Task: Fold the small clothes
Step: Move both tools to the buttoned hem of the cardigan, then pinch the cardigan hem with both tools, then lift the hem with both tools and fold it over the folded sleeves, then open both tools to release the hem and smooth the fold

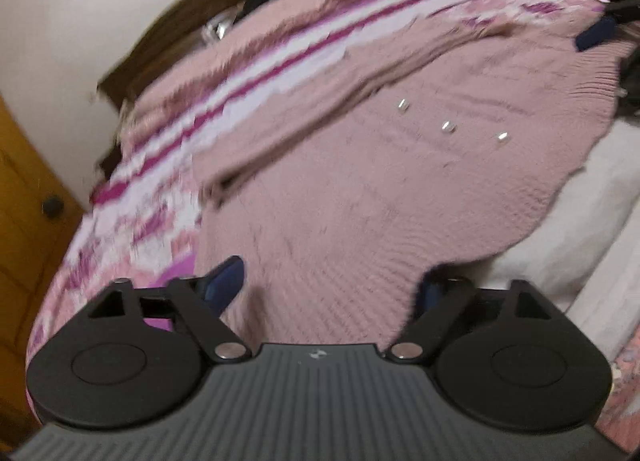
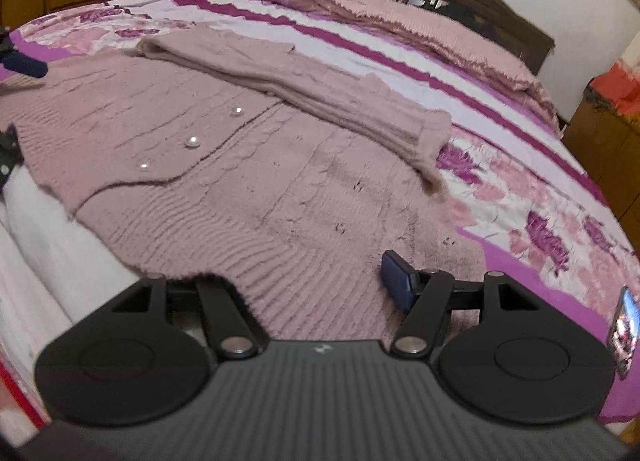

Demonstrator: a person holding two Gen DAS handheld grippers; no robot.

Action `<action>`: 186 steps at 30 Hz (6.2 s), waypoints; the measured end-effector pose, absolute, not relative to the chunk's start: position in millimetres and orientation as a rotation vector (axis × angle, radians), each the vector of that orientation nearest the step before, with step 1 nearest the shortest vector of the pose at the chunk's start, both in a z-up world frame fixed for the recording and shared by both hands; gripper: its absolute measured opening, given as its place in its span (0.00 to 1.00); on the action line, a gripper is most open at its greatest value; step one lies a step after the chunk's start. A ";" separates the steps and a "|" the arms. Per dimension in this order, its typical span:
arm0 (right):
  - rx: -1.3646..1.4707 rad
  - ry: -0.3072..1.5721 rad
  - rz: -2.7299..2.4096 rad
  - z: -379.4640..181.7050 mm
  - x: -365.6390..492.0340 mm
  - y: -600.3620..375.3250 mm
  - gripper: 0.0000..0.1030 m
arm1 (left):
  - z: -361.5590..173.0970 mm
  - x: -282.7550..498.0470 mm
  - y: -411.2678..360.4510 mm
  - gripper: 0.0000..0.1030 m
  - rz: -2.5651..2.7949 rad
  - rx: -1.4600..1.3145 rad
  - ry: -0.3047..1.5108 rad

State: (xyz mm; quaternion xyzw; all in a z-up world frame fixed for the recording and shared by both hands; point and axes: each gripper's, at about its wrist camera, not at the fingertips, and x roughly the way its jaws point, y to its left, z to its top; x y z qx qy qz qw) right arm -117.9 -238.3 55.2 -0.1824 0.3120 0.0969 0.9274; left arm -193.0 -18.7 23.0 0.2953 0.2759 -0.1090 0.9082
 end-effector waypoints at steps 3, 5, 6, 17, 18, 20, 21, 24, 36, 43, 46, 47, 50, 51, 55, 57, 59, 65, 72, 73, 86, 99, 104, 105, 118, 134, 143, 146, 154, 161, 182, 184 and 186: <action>-0.364 0.591 0.196 63.3 -118.2 -240.6 0.26 | 25.4 -190.4 -22.2 0.31 -0.264 0.607 0.568; -0.339 0.580 0.197 67.7 -115.2 -242.9 0.14 | 27.9 -183.0 -21.3 0.17 -0.281 0.560 0.600; -0.334 0.570 0.196 69.5 -114.3 -243.1 0.13 | 30.0 -179.4 -20.3 0.12 -0.285 0.536 0.607; -0.287 0.419 0.147 104.4 -88.9 -238.2 0.08 | 80.8 -142.0 -11.3 0.07 -0.202 0.392 0.462; -0.285 0.410 0.142 107.4 -82.3 -238.0 0.08 | 85.7 -134.3 -11.7 0.07 -0.190 0.389 0.450; -0.286 0.392 0.129 113.3 -68.4 -237.7 0.08 | 93.7 -118.1 -12.7 0.07 -0.175 0.381 0.433; -0.290 0.379 0.122 116.5 -60.7 -237.6 0.08 | 98.6 -109.4 -13.2 0.07 -0.169 0.374 0.420; -0.294 0.348 0.099 125.0 -39.5 -237.6 0.08 | 111.3 -83.7 -18.3 0.07 -0.146 0.378 0.377; -0.263 0.321 0.049 143.9 62.1 -237.5 0.08 | 149.6 42.2 -35.2 0.07 -0.087 0.348 0.314; -0.251 0.432 0.036 108.1 127.6 -235.9 0.08 | 115.9 133.0 -40.7 0.07 -0.065 0.327 0.437; -0.249 0.499 0.035 83.7 147.5 -233.4 0.08 | 87.0 164.8 -41.5 0.07 -0.061 0.313 0.516; -0.247 0.519 0.032 75.5 153.3 -233.0 0.08 | 76.3 171.0 -40.7 0.07 -0.057 0.314 0.534; -0.242 0.565 0.023 55.0 167.7 -231.4 0.08 | 47.1 189.5 -37.9 0.07 -0.042 0.316 0.591; -0.241 0.578 0.023 50.0 171.9 -230.0 0.08 | 38.3 195.0 -36.2 0.07 -0.043 0.313 0.613; -0.243 0.623 0.032 32.0 181.9 -227.9 0.09 | 15.9 206.7 -33.0 0.07 -0.050 0.314 0.649; -0.246 0.631 0.036 28.7 184.8 -227.2 0.10 | 11.8 205.3 -34.4 0.07 -0.053 0.332 0.640; -0.250 0.636 0.036 29.2 184.9 -226.3 0.10 | 10.7 205.3 -33.6 0.08 -0.054 0.329 0.640; -0.236 0.642 0.048 43.2 180.3 -231.3 0.22 | 31.7 192.1 -21.7 0.30 -0.079 0.274 0.665; -0.225 0.614 0.072 69.3 152.0 -243.0 0.50 | 67.1 148.6 -12.5 0.68 -0.090 0.248 0.596; -0.217 0.612 0.074 72.4 147.6 -246.0 0.50 | 70.2 143.8 -12.1 0.68 -0.094 0.244 0.596; -0.213 0.593 0.208 76.9 102.9 -258.3 0.51 | 78.3 81.7 -23.9 0.68 -0.199 0.295 0.585; -0.411 0.587 0.244 47.2 127.1 -221.4 0.50 | 25.9 118.2 -43.3 0.25 -0.242 0.375 0.614; -0.392 0.569 0.240 47.1 135.9 -221.8 0.17 | 41.2 123.0 -27.7 0.12 -0.163 0.334 0.550; -0.391 0.561 0.231 48.0 137.5 -222.3 0.16 | 44.2 126.7 -21.7 0.12 -0.134 0.331 0.539; -0.280 0.581 -0.086 59.9 180.3 -273.6 0.19 | 41.0 184.1 47.6 0.16 0.093 0.197 0.619; -0.063 0.660 0.119 57.4 175.4 -279.9 0.21 | 58.1 175.1 42.0 0.35 -0.048 0.084 0.629; 0.051 0.649 0.030 54.3 188.0 -312.9 0.21 | 18.4 197.3 38.0 0.45 0.043 0.242 0.694; 0.120 0.608 0.040 66.9 188.8 -323.6 0.21 | 16.1 195.2 42.0 0.45 0.042 0.226 0.689; 0.154 0.755 0.009 52.6 239.4 -343.5 0.59 | 15.5 195.2 45.1 0.45 0.047 0.207 0.676; 0.144 0.635 0.118 50.5 227.0 -342.0 0.16 | 13.6 192.3 41.7 0.47 0.046 0.229 0.660; 0.253 0.596 -0.069 67.8 143.7 -359.3 0.68 | 52.6 146.4 45.7 0.62 0.031 0.126 0.686; 0.303 0.612 -0.081 64.5 128.3 -360.8 0.68 | 60.4 130.6 41.9 0.63 0.025 0.114 0.682; 0.355 0.627 -0.088 58.8 117.1 -363.1 0.69 | 66.5 116.2 37.7 0.64 0.024 0.098 0.688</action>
